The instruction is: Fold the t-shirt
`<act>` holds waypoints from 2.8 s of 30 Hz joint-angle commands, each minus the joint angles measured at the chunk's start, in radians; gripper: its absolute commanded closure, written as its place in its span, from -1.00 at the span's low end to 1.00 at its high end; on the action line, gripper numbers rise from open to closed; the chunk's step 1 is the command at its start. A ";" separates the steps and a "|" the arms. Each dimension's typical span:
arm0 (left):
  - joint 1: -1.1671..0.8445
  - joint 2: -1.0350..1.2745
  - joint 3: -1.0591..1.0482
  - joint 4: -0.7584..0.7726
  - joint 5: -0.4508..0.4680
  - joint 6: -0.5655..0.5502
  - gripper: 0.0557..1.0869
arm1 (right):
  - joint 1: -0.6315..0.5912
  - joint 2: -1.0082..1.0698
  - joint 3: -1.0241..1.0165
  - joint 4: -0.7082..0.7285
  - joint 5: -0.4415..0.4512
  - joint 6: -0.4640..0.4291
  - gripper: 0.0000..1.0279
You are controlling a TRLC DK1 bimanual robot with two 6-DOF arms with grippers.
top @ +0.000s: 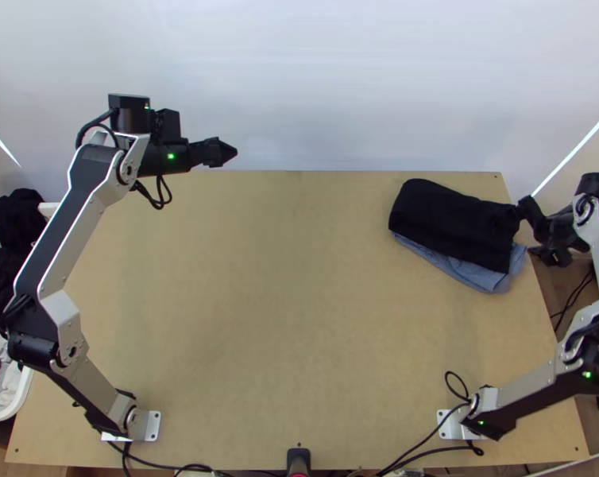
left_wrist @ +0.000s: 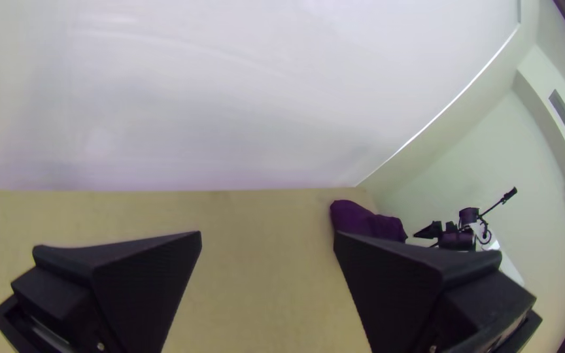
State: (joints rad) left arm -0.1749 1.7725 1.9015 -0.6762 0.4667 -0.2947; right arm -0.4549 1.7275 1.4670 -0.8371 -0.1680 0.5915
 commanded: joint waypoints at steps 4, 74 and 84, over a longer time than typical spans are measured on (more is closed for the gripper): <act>0.008 -0.004 -0.001 0.001 0.000 0.008 -0.91 | -0.027 0.078 0.052 -0.132 -0.088 0.030 -0.91; 0.020 0.002 0.028 0.001 0.006 0.012 -0.91 | 0.033 -0.233 -0.341 -0.049 0.151 -0.110 -0.93; 0.038 0.002 0.031 0.001 0.018 0.014 -0.91 | 0.196 -0.533 -0.413 0.395 0.360 -0.397 -0.93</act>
State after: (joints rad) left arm -0.1436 1.7733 1.9293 -0.6750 0.4786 -0.2794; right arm -0.3866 1.3678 1.1343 -0.7090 0.1184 0.3649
